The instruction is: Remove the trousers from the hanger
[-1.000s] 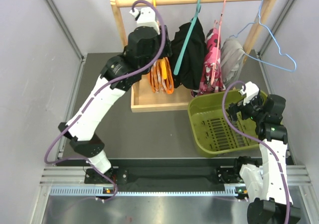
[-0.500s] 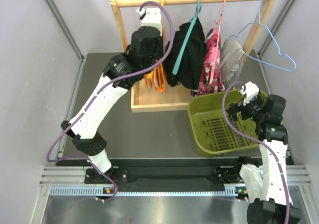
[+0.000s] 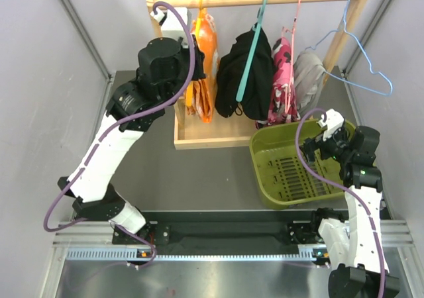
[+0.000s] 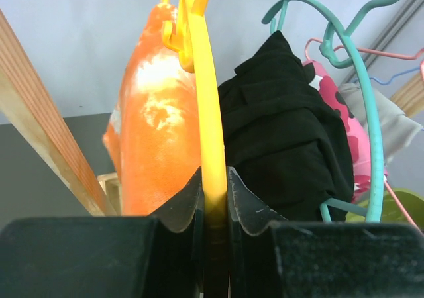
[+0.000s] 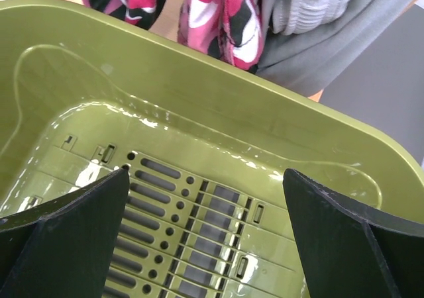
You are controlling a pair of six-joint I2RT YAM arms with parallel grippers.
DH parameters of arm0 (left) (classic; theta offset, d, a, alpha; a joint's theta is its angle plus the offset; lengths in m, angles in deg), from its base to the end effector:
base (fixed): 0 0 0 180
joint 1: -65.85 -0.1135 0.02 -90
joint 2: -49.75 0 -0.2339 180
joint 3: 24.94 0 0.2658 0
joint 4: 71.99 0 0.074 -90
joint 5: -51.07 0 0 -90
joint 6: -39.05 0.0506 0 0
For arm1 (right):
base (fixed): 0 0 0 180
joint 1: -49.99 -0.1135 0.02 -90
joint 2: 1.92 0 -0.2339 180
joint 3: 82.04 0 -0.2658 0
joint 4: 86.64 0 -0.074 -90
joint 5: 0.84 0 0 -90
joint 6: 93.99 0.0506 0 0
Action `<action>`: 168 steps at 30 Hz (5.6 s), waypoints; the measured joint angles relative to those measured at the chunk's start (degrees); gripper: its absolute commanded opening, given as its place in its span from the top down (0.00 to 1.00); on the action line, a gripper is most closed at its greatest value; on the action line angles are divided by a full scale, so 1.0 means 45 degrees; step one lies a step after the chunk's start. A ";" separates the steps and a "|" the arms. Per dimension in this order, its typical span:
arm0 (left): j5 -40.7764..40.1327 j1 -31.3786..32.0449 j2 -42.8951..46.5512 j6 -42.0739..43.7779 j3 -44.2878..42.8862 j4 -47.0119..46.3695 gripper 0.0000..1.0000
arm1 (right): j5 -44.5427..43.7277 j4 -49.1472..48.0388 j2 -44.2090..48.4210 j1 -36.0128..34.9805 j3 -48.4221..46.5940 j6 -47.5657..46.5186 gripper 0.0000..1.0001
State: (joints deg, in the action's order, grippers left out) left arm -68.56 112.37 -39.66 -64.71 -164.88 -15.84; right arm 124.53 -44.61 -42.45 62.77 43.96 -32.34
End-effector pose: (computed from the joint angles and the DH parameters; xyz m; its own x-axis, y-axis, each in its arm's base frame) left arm 0.2273 -0.2034 0.5410 -0.1349 -0.1582 -0.9781 0.2678 0.9446 -0.1897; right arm 0.2034 -0.0161 0.2723 -0.2605 -0.3380 -0.9044 -0.4990 0.8490 -0.1735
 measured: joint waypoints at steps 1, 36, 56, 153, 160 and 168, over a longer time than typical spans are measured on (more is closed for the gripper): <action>0.0063 -0.0010 0.0107 -0.0083 0.0112 0.0010 1.00 | 0.0058 0.0019 0.0000 0.0000 0.0000 -0.0005 0.00; 0.2715 -0.0063 0.8573 -0.4036 0.8869 -0.0015 1.00 | -0.0724 0.5809 -0.3429 -1.0443 -0.4624 -0.5110 0.00; 0.2472 -0.0068 0.9709 -0.7193 1.0418 -0.0010 1.00 | -0.5654 0.1341 -1.0370 -1.8219 -1.3070 0.1841 0.00; 0.1005 -0.0005 1.3964 -0.3521 1.5344 0.0214 1.00 | 0.5527 0.8704 -0.2725 -0.7174 -1.2866 -0.2011 1.00; 0.1297 -0.0005 1.4115 -0.3288 1.5509 0.0058 1.00 | 0.4877 1.0001 -0.0947 -0.6382 -1.2225 -0.3070 1.00; 0.1438 -0.0005 1.4294 -0.3220 1.5625 0.0029 1.00 | 0.2157 0.9248 -0.0253 -0.5702 -1.0287 -0.1860 1.00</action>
State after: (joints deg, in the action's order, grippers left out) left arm -62.09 112.35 24.67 -79.20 -94.56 -15.71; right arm 134.24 -2.99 -43.59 37.11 -2.33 -40.72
